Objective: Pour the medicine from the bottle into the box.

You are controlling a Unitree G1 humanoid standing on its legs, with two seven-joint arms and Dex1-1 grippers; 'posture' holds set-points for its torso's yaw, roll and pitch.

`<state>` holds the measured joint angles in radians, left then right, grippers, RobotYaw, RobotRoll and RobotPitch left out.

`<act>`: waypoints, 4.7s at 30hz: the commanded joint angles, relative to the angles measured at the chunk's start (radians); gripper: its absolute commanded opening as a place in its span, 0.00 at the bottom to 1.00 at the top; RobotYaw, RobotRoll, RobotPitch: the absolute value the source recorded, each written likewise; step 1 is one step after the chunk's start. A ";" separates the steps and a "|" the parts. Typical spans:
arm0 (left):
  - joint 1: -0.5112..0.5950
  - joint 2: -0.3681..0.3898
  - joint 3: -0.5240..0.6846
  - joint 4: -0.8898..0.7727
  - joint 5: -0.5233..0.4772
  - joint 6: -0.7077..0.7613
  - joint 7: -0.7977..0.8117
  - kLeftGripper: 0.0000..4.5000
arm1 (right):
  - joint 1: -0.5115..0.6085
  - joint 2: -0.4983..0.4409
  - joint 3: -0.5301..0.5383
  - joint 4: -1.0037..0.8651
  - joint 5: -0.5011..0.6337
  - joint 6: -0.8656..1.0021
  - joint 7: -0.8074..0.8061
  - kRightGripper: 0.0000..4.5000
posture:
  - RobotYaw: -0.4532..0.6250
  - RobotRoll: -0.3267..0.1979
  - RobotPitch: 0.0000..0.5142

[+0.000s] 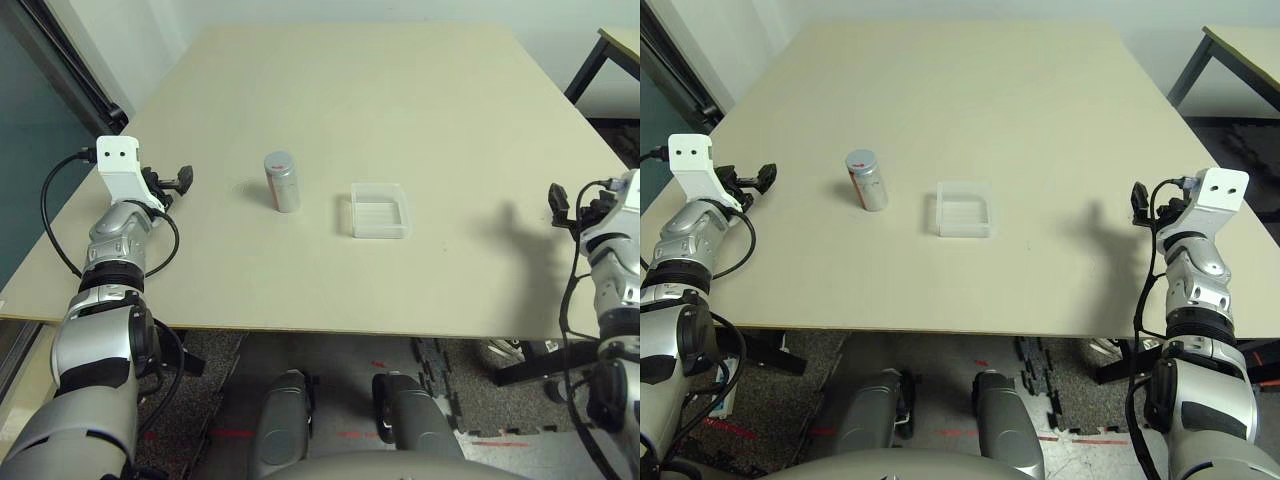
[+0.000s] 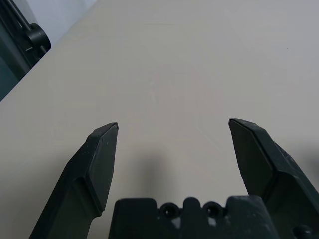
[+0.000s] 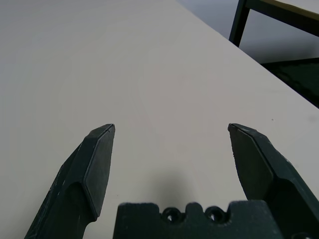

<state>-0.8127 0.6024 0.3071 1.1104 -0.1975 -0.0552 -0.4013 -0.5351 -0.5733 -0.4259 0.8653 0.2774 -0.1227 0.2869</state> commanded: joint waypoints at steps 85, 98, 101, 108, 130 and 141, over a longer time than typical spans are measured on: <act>0.015 -0.272 -0.262 -0.113 0.052 -0.027 -0.360 0.99 | 0.142 -0.084 0.349 -1.068 0.198 0.874 0.500 1.00 | 0.34 0.62 0.12; -0.019 -0.287 -0.252 -0.028 0.087 -0.072 -0.327 0.91 | 0.121 -0.086 0.363 -1.066 0.204 0.880 0.501 1.00 | 0.35 0.62 0.12; -0.025 -0.287 -0.246 -0.018 0.089 -0.073 -0.321 0.70 | 0.110 -0.087 0.373 -1.053 0.199 0.875 0.510 1.00 | 0.36 0.62 0.13; -0.045 -0.283 -0.240 -0.064 0.074 -0.071 -0.349 0.55 | 0.077 -0.083 0.412 -1.002 0.178 0.855 0.542 1.00 | 0.38 0.62 0.14; 0.015 -0.253 -0.432 -0.693 -0.065 0.470 -0.772 0.55 | -0.280 0.069 0.495 -0.910 0.200 0.894 0.602 1.00 | 0.43 0.62 0.18; -0.008 -0.257 -0.462 -0.684 -0.067 0.473 -0.778 0.55 | -0.277 0.105 0.526 -0.931 0.212 0.912 0.614 1.00 | 0.43 0.62 0.17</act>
<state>-0.8088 0.3482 -0.1382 0.4378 -0.2660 0.4100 -1.1683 -0.8066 -0.4722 0.0802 -0.0522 0.4844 0.7864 0.8957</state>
